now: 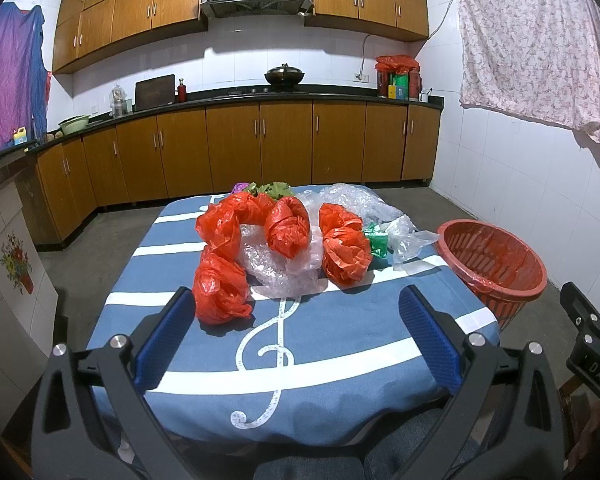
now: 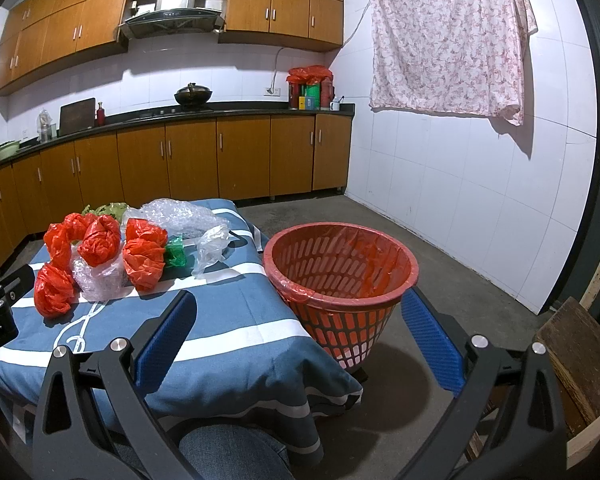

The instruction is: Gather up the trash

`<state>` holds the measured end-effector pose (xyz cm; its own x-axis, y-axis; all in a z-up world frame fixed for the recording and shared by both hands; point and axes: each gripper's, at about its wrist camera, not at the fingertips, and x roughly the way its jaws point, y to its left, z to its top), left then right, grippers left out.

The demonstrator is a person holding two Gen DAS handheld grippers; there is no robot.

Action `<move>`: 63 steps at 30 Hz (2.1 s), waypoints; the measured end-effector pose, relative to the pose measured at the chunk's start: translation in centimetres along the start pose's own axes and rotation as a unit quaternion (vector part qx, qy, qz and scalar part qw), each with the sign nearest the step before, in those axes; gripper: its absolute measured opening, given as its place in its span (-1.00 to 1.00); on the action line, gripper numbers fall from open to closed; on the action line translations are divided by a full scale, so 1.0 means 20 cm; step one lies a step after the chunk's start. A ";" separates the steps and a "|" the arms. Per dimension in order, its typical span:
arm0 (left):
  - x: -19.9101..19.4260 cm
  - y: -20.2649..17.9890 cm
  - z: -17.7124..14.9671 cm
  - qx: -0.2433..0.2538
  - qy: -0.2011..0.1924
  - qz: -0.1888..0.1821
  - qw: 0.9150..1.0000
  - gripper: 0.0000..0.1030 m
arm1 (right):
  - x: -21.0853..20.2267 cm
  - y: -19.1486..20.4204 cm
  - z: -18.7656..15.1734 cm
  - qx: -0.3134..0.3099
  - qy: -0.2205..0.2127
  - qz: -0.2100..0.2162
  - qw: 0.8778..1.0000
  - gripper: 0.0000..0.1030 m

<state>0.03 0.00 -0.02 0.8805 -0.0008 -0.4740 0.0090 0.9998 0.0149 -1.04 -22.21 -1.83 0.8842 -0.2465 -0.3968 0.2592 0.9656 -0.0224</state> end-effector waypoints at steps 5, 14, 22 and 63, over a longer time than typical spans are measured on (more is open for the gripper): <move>0.00 0.00 0.00 0.000 0.001 0.000 1.000 0.93 | 0.00 0.00 0.00 0.000 0.000 0.000 1.000 0.97; 0.00 0.00 0.00 0.000 0.001 0.000 1.000 0.93 | 0.00 0.00 0.00 0.000 0.000 0.000 1.000 0.97; 0.00 0.00 0.00 -0.001 0.002 0.000 1.000 0.93 | 0.00 0.00 0.00 0.000 0.001 0.000 1.000 0.97; 0.04 0.01 -0.04 0.000 0.005 -0.001 1.000 0.93 | 0.01 0.00 0.00 0.000 0.002 0.000 1.000 0.97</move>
<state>0.33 0.18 -1.16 0.8762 -0.0027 -0.4820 0.0104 0.9999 0.0132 -0.79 -22.20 -1.94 0.8824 -0.2464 -0.4008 0.2596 0.9655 -0.0220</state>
